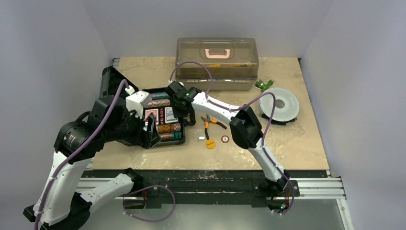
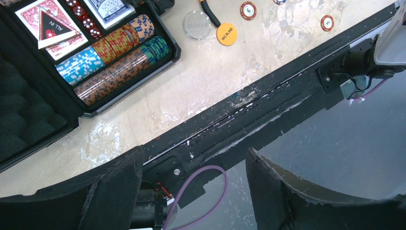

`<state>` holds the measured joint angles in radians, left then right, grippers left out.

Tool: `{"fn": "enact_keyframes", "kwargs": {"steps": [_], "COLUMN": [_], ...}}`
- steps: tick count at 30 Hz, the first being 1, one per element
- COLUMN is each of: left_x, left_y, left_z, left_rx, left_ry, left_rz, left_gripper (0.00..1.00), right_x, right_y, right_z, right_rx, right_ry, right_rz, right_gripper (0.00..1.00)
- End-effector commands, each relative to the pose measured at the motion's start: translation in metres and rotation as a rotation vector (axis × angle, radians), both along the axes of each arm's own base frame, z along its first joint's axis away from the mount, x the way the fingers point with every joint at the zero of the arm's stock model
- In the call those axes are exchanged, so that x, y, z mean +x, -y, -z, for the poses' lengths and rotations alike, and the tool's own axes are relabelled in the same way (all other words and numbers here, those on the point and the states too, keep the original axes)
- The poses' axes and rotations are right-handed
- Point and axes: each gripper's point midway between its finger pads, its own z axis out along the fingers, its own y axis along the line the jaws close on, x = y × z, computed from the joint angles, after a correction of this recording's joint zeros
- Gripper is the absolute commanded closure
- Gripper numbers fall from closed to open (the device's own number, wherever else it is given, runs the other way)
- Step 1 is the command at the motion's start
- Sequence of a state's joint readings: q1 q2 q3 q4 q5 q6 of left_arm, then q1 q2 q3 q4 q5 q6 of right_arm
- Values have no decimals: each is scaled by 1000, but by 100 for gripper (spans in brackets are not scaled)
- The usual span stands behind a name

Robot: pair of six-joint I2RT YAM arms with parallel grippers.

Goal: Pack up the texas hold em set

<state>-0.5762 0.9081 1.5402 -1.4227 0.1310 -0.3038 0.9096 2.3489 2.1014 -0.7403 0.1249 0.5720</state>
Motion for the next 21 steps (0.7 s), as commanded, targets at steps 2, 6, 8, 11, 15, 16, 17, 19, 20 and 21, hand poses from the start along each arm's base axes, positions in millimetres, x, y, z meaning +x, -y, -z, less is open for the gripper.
{"fn": "enact_keyframes", "kwargs": {"steps": [2,6,8,11,15,16,17,19,20,21], "left_x": [2,1,1,1,2,2,2,2,2,2], "left_y": [3,2,2,2,3,3,4,4,4,4], "left_z": [-8,-7,-7,-7,-7,-7,-7,-6,-6,-6], "left_rx": [-27,-23,-21,-20,-19,-21,-23,-24,-24,-23], "left_ry": [16,13,11,13,11,9,8,3,5,5], "left_rz": [-3,-4,-4,-3,-5,-3,-1,0,-1,-3], "left_gripper": [25,25,25,25,25,25,25,25,25,25], "right_x": [-7,-13,-22,-32,-29,-25,-21,-15,-13,-10], "right_y": [-3,-4,-5,0,7,8,6,-1,-6,-10], "right_z": [12,24,31,47,60,58,54,36,23,10], "right_rx": [-12,-26,-39,-73,-114,-133,-146,-136,-110,-84], "right_ry": [-6,-16,-24,-42,-31,-17,-1,26,42,62], "right_rz": [-9,-16,-34,-29,-19,-31,-44,-68,-81,-85], "right_gripper": [82,82,82,82,81,81,81,80,79,77]}}
